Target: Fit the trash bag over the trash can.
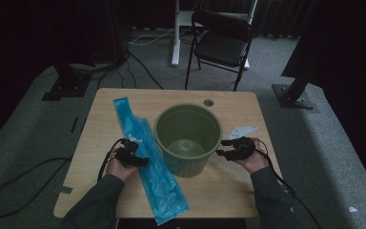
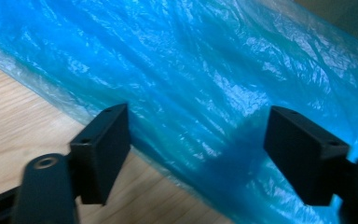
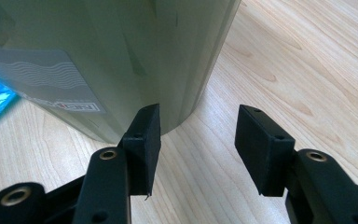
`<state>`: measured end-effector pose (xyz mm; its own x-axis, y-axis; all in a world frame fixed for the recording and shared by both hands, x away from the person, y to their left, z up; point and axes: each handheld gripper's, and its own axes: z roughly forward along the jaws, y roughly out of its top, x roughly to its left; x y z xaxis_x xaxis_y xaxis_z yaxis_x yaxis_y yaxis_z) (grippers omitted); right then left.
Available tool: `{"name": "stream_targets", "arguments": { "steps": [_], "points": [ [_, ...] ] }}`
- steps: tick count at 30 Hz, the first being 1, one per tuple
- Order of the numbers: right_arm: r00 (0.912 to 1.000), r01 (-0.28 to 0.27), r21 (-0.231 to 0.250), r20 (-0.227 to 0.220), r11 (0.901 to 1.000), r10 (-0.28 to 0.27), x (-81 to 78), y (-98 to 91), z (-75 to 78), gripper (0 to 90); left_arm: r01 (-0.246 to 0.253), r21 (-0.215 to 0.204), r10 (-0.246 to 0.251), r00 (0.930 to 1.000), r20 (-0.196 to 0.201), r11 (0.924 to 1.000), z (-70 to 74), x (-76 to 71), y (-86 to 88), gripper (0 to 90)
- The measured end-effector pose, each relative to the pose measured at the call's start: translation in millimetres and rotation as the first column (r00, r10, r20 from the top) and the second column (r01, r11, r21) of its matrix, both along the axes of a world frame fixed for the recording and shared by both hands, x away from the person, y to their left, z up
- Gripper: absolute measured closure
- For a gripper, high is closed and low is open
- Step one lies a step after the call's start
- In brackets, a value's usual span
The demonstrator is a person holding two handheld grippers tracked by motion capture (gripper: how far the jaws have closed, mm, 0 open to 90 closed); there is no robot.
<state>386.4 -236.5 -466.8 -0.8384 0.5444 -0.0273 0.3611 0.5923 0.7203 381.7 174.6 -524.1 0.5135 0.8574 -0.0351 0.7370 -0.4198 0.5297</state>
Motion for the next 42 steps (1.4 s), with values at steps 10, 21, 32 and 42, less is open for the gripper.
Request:
{"name": "stream_targets", "arguments": {
  "steps": [10, 21, 32, 42],
  "points": [
    [1.0, 0.003, 0.0, -0.006, 1.0, -0.003, -0.3, -0.9, -0.8, 49.8, 0.023, 0.035, -0.024, 0.9992, 0.031, 0.9991, -1.8, 3.5, -13.7, 20.9],
    [1.0, -0.001, -0.005, -0.009, 1.0, 0.001, -0.2, 0.0, -2.1, 49.9, 0.03, 0.0, -0.03, 0.9989, 0.035, 0.9996, 3.2, 7.9, -3.0, 80.6],
    [1.0, -0.001, 0.001, -0.009, 1.0, 0.001, -0.2, -0.5, -1.7, 50.2, 0.019, -0.099, -0.013, 0.9984, 0.055, 0.9949, 18.8, 7.1, 2.4, 88.0],
    [1.0, 0.001, 0.008, -0.009, 1.0, -0.001, -0.8, -2.4, -1.0, 50.4, 0.006, -0.196, 0.023, 0.9895, 0.143, 0.9805, 54.7, 8.8, 11.5, 88.0]
  ]
}}
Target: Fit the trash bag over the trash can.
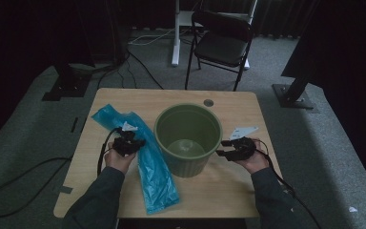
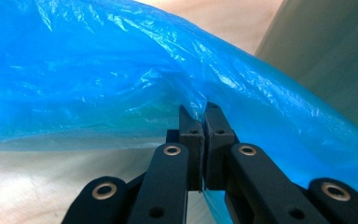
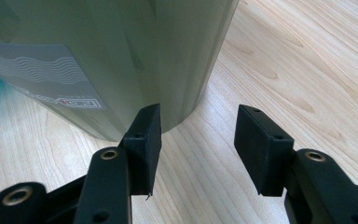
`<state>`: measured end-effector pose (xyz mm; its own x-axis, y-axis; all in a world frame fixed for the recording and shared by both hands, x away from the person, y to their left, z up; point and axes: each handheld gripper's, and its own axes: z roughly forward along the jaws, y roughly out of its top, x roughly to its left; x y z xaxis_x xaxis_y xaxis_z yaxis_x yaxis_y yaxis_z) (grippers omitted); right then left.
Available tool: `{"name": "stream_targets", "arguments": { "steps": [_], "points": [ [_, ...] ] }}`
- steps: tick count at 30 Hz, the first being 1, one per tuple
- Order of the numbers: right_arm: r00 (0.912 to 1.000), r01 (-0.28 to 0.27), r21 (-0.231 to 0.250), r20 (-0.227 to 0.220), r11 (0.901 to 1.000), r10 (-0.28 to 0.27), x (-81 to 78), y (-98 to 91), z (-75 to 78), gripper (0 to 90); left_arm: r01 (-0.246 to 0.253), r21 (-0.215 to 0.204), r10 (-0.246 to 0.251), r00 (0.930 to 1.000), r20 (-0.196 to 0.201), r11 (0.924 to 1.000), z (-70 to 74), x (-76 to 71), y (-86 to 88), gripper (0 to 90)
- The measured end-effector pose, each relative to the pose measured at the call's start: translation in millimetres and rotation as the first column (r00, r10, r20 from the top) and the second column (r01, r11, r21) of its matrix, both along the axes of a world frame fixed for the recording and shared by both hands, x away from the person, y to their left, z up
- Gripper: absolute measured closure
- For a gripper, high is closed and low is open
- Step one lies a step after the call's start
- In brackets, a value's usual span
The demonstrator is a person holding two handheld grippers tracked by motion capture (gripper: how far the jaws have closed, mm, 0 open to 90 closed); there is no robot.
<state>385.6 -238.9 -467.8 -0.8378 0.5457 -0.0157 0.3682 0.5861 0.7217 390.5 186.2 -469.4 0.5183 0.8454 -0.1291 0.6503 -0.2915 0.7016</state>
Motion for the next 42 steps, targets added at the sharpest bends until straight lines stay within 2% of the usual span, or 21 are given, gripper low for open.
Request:
{"name": "stream_targets", "arguments": {
  "steps": [1, 2, 4, 5, 9, 13, 16, 19, 30, 38, 42],
  "points": [
    [1.0, 0.0, 0.0, 0.0, 1.0, 0.0, 0.0, 0.0, 0.0, 50.4, 0.0, 0.0, 0.0, 1.0, 0.0, 1.0, 0.0, 0.0, 0.0, 88.0],
    [1.0, 0.0, -0.001, 0.0, 1.0, 0.0, 0.1, -0.1, -0.1, 50.4, -0.008, -0.017, 0.008, 0.9997, 0.024, 0.9998, 9.8, 0.4, 2.3, 88.0],
    [1.0, 0.002, 0.0, -0.002, 1.0, -0.002, -0.1, -0.2, 0.1, 50.4, -0.01, -0.029, 0.012, 0.9988, 0.047, 0.9995, 19.9, 0.3, 5.1, 88.0],
    [1.0, 0.002, 0.0, -0.002, 1.0, -0.002, -0.1, -0.2, 0.1, 50.4, -0.01, -0.029, 0.012, 0.9988, 0.047, 0.9995, 19.9, 0.3, 5.1, 88.0],
    [1.0, 0.001, 0.0, -0.001, 1.0, -0.001, -0.1, -0.1, -0.1, 50.4, -0.023, -0.054, 0.028, 0.9952, 0.093, 0.9983, 39.1, -0.5, 11.0, 88.0],
    [1.0, -0.001, 0.0, -0.001, 1.0, 0.001, -0.1, 0.1, -0.4, 50.4, -0.029, -0.067, 0.037, 0.9925, 0.117, 0.9973, 50.3, -1.0, 15.0, 88.0],
    [1.0, -0.002, -0.002, -0.001, 1.0, 0.002, 0.3, -0.1, -0.7, 50.4, -0.034, -0.091, 0.047, 0.9884, 0.145, 0.9953, 63.9, -1.2, 17.5, 88.0],
    [1.0, -0.001, 0.001, -0.003, 1.0, 0.001, 0.1, 0.1, -0.7, 50.4, -0.024, -0.101, 0.04, 0.9864, 0.159, 0.9946, 73.1, -1.4, 16.8, 87.9],
    [1.0, -0.004, 0.009, -0.001, 0.9999, 0.004, 1.0, 0.6, -1.1, 50.9, 0.0, -0.107, 0.026, 0.9717, 0.235, 0.9942, 110.5, -0.6, 9.5, 87.9],
    [0.9999, 0.007, 0.02, 0.011, 0.9998, -0.007, 5.3, 3.6, -1.0, 51.4, 0.017, -0.151, 0.026, 0.9616, 0.273, 0.9884, 133.1, -1.1, 6.2, 88.0],
    [0.9998, 0.015, 0.028, 0.014, 0.9995, -0.015, 8.5, 5.9, -2.3, 51.9, 0.03, -0.166, 0.022, 0.9533, 0.301, 0.9856, 145.8, -0.8, 1.5, 88.0]
  ]
}}
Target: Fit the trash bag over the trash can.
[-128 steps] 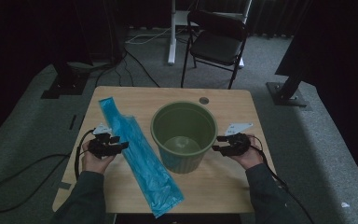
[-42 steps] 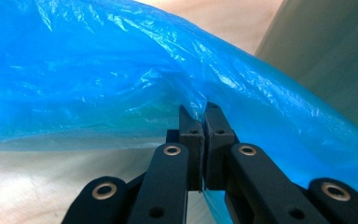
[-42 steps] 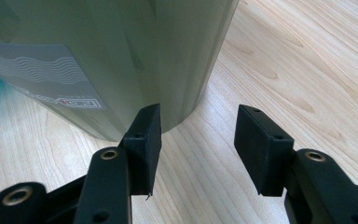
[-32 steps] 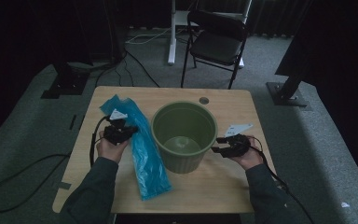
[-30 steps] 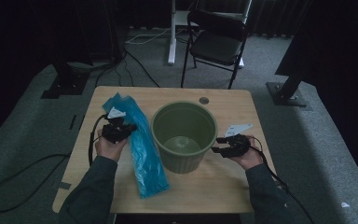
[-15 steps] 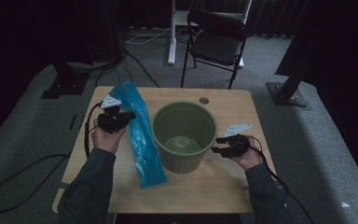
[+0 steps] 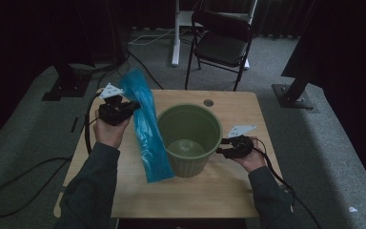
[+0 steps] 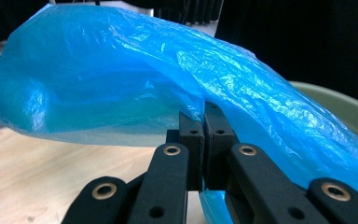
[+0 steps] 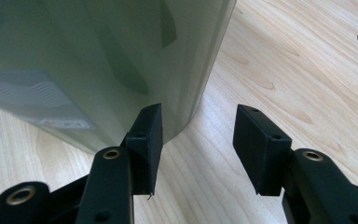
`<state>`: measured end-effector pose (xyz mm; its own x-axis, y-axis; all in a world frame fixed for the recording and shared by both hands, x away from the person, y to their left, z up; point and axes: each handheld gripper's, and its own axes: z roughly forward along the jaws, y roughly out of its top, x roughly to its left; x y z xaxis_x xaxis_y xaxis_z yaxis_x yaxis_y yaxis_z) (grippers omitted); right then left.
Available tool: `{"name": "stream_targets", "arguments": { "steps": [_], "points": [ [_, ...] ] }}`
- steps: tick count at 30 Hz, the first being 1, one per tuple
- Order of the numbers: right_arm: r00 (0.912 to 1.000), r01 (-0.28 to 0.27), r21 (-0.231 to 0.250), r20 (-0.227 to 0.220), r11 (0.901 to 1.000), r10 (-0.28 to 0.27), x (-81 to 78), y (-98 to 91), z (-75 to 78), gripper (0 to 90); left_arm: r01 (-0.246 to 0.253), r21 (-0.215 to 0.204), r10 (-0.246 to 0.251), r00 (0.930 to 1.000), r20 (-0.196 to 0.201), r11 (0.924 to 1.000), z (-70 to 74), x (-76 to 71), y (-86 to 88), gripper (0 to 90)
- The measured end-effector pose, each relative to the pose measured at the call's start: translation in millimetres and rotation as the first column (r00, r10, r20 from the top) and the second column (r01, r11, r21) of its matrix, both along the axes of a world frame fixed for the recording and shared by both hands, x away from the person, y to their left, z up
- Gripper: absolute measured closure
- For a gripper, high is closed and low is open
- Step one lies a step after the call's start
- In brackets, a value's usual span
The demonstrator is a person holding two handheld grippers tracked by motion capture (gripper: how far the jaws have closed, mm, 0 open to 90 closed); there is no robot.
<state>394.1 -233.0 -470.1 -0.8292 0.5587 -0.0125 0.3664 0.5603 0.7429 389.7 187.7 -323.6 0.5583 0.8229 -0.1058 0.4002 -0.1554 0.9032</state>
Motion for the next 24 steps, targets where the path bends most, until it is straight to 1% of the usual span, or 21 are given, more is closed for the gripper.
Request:
{"name": "stream_targets", "arguments": {
  "steps": [2, 7, 10, 14, 16, 18, 19, 21, 24],
  "points": [
    [1.0, 0.006, 0.009, 0.003, 0.9999, -0.006, 1.9, 0.9, -0.2, 52.1, 0.003, 0.0, -0.003, 0.9999, 0.011, 1.0, 4.7, 1.1, -2.5, 88.0],
    [0.9996, 0.026, 0.022, 0.008, 0.9994, -0.026, 7.4, 1.5, -1.3, 52.5, 0.008, -0.032, -0.007, 0.9994, 0.035, 0.9995, 14.8, 6.3, -10.3, 88.0],
    [0.9993, 0.036, 0.032, 0.009, 0.9988, -0.037, 11.5, 1.5, -1.7, 52.8, 0.012, -0.041, -0.01, 0.9987, 0.05, 0.9991, 20.4, 9.4, -17.3, 88.0],
    [0.9995, 0.029, 0.059, 0.004, 0.9978, -0.03, 19.6, 0.1, -3.7, 52.7, 0.016, -0.037, -0.014, 0.9984, 0.056, 0.9992, 23.8, 14.6, -25.6, 88.0],
    [0.9993, 0.038, 0.091, 0.0, 0.9952, -0.038, 25.5, -0.7, -4.3, 52.8, 0.017, -0.044, -0.015, 0.9982, 0.057, 0.9989, 25.1, 17.5, -29.6, 87.9],
    [0.9989, 0.047, 0.113, 0.0, 0.9925, -0.047, 30.5, -0.4, -4.5, 53.5, 0.019, -0.052, -0.015, 0.9979, 0.063, 0.9985, 26.6, 20.5, -33.9, 87.9],
    [0.9988, 0.048, 0.123, 0.002, 0.9912, -0.049, 32.5, -0.1, -4.4, 53.7, 0.017, -0.048, -0.014, 0.9979, 0.063, 0.9987, 27.3, 21.6, -35.8, 87.9],
    [0.9987, 0.05, 0.127, 0.007, 0.9906, -0.051, 34.6, 0.6, -4.3, 54.1, 0.016, -0.044, -0.013, 0.9976, 0.068, 0.9989, 28.3, 24.2, -39.7, 87.9],
    [0.9988, 0.045, 0.122, 0.011, 0.9915, -0.047, 33.1, 1.0, -4.1, 55.7, 0.008, -0.04, -0.005, 0.9973, 0.073, 0.9992, 30.0, 28.3, -44.0, 87.9]
  ]
}}
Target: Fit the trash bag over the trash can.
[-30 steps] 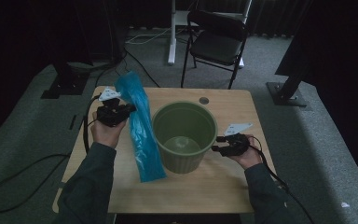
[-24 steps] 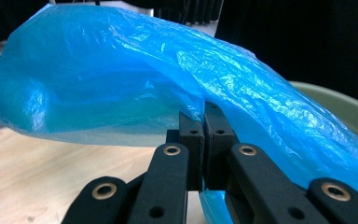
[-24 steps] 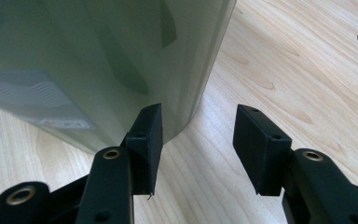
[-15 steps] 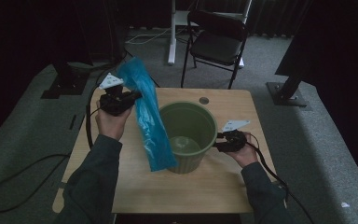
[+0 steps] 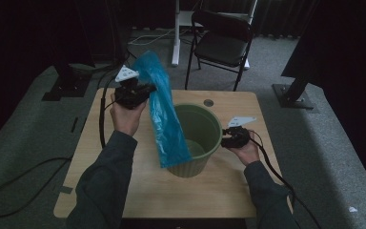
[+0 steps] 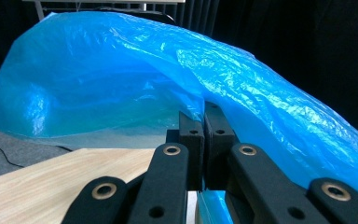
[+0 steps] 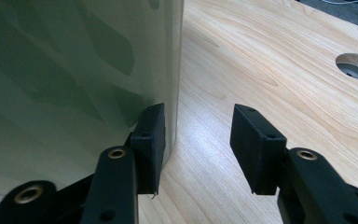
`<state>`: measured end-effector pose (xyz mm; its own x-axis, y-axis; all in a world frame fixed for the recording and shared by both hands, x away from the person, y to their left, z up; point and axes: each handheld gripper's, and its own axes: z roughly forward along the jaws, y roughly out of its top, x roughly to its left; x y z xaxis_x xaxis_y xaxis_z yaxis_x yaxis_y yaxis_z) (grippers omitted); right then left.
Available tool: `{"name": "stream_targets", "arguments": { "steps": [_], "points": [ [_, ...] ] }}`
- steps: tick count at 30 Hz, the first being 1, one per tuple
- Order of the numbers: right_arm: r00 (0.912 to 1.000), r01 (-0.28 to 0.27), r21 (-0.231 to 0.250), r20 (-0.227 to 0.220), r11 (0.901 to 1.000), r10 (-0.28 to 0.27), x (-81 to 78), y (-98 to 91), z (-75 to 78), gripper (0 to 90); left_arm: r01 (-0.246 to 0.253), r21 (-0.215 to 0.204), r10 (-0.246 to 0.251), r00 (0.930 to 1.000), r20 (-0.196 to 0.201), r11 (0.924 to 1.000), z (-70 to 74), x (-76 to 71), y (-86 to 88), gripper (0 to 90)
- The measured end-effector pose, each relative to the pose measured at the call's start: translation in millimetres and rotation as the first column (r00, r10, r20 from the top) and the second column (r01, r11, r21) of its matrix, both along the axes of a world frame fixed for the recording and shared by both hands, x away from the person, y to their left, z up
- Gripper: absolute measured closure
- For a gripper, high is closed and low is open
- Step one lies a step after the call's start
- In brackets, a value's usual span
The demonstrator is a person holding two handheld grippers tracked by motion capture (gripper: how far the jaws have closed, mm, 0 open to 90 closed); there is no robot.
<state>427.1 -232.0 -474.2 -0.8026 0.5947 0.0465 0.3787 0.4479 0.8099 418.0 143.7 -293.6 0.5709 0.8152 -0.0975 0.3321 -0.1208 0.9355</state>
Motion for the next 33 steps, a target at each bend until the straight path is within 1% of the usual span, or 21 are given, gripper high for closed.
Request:
{"name": "stream_targets", "arguments": {
  "steps": [5, 7, 8, 9, 12, 16, 18, 20, 23, 24, 27, 29, 30, 31, 33],
  "points": [
    [0.9997, -0.026, -0.005, 0.003, 0.9997, 0.026, -4.9, 0.8, 1.6, 56.3, -0.003, -0.011, 0.003, 1.0, 0.008, 0.9999, 2.3, 5.1, -7.0, 87.8],
    [0.9995, -0.03, -0.006, 0.002, 0.9995, 0.03, -5.8, 1.1, 1.9, 56.3, -0.005, -0.008, 0.005, 0.9999, 0.01, 1.0, 2.8, 6.0, -8.6, 87.9],
    [0.9993, -0.037, -0.01, 0.003, 0.9993, 0.037, -7.1, 1.6, 2.3, 56.3, -0.011, 0.0, 0.011, 0.9998, 0.017, 0.9999, 3.6, 7.9, -12.5, 87.9],
    [0.9986, -0.053, -0.019, 0.006, 0.9984, 0.053, -10.3, 2.6, 3.5, 56.3, -0.013, 0.002, 0.013, 0.9997, 0.019, 0.9999, 4.0, 8.7, -14.2, 87.8],
    [0.9974, -0.071, -0.031, 0.011, 0.997, 0.072, -14.7, 3.9, 5.5, 56.3, -0.025, 0.016, 0.024, 0.9993, 0.027, 0.9996, 4.7, 12.2, -18.5, 87.8],
    [0.9963, -0.082, -0.04, 0.021, 0.9958, 0.083, -18.7, 3.9, 8.1, 56.2, -0.043, 0.012, 0.043, 0.9985, 0.033, 0.999, 6.4, 17.2, -21.9, 87.7],
    [0.996, -0.085, -0.039, 0.024, 0.9956, 0.086, -19.7, 3.2, 9.2, 56.0, -0.051, 0.018, 0.051, 0.9982, 0.031, 0.9985, 6.7, 19.1, -23.1, 87.7],
    [0.9958, -0.087, -0.038, 0.025, 0.9955, 0.088, -20.8, 2.8, 10.1, 55.8, -0.054, 0.034, 0.053, 0.998, 0.035, 0.998, 5.6, 19.7, -25.1, 87.7],
    [0.9956, -0.087, -0.041, 0.031, 0.9954, 0.089, -22.1, 1.6, 11.9, 55.7, -0.042, 0.049, 0.04, 0.9986, 0.034, 0.9979, 1.7, 18.5, -26.7, 87.4],
    [0.9956, -0.086, -0.043, 0.033, 0.9953, 0.088, -22.6, 0.9, 12.5, 55.7, -0.041, 0.063, 0.038, 0.9985, 0.038, 0.9972, 0.1, 17.4, -27.5, 87.3],
    [0.996, -0.079, -0.046, 0.038, 0.9958, 0.08, -24.5, -1.8, 15.1, 55.7, -0.017, 0.071, 0.014, 0.9991, 0.04, 0.9973, -6.3, 13.1, -27.8, 86.9],
    [0.9962, -0.073, -0.048, 0.045, 0.9962, 0.075, -26.0, -4.2, 17.3, 55.7, -0.005, 0.093, 0.001, 0.9992, 0.039, 0.9956, -10.7, 9.6, -27.8, 86.7],
    [0.9961, -0.071, -0.05, 0.049, 0.9962, 0.074, -26.8, -5.4, 18.3, 55.7, 0.001, 0.112, -0.005, 0.9993, 0.037, 0.9937, -12.3, 7.8, -28.4, 86.6],
    [0.9963, -0.068, -0.051, 0.049, 0.9963, 0.071, -28.0, -6.5, 19.5, 55.7, 0.002, 0.126, -0.008, 0.9989, 0.047, 0.9921, -14.0, 5.1, -29.1, 86.3],
    [0.9963, -0.063, -0.057, 0.054, 0.9963, 0.066, -30.2, -8.6, 21.3, 55.7, 0.011, 0.136, -0.018, 0.9985, 0.051, 0.9907, -17.6, -0.2, -29.1, 86.3]
  ]
}}
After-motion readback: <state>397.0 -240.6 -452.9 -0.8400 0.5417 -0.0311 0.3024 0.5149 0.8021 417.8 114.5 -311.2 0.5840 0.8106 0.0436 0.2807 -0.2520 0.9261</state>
